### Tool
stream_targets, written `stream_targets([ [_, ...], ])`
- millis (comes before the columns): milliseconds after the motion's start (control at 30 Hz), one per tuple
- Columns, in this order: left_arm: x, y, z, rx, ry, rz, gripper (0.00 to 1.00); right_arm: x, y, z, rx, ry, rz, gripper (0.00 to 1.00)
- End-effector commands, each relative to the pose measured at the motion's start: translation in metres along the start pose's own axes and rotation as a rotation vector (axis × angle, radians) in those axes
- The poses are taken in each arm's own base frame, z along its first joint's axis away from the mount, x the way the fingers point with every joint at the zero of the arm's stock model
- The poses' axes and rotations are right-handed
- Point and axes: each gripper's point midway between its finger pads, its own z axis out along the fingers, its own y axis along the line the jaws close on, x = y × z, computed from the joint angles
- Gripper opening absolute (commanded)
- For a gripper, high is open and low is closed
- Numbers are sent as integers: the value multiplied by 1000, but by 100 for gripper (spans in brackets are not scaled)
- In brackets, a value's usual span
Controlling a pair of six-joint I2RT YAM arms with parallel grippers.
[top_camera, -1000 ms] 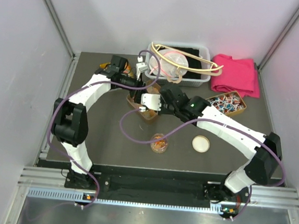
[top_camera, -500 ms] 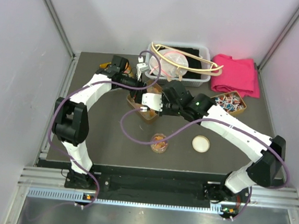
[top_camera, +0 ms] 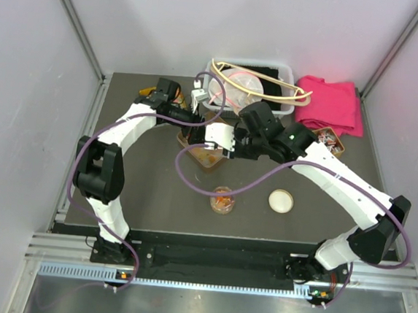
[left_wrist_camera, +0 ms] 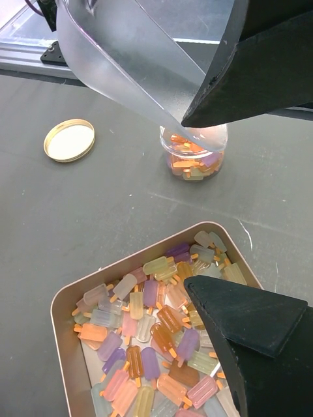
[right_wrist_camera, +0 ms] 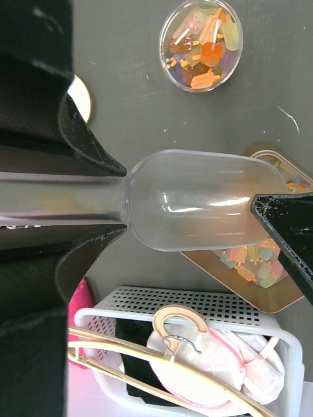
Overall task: Pack the candies
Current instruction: Scoop the fake candies from the storage box.
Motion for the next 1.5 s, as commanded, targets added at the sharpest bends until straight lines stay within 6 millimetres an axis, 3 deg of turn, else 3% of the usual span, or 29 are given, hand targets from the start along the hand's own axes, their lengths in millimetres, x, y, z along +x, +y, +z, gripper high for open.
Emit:
stream_targets([
  [0,-1,9,2,-14,7,32,99,-28,-21,-25,77,-132,16,0],
  [333,0,10,5,2,5,31,99,-33,-28,-20,78,-168,74,0],
  [533,-8,17,-1,-19,-19,12,99,-10,-35,-7,131,-58,42,0],
  [733,-50,53,-45,-139,-157,-19,99,20,-38,1,161,65,6,0],
  [800,-52,70,-58,-215,-168,-26,99,25,-42,5,174,97,-13,0],
  [900,-40,93,-65,-307,-135,-29,99,33,-51,15,190,154,-45,0],
  [1200,25,141,-70,-523,-8,-100,99,43,-85,53,216,287,-197,0],
  [1467,35,160,-77,-612,24,-81,94,35,-103,57,217,322,-299,0],
])
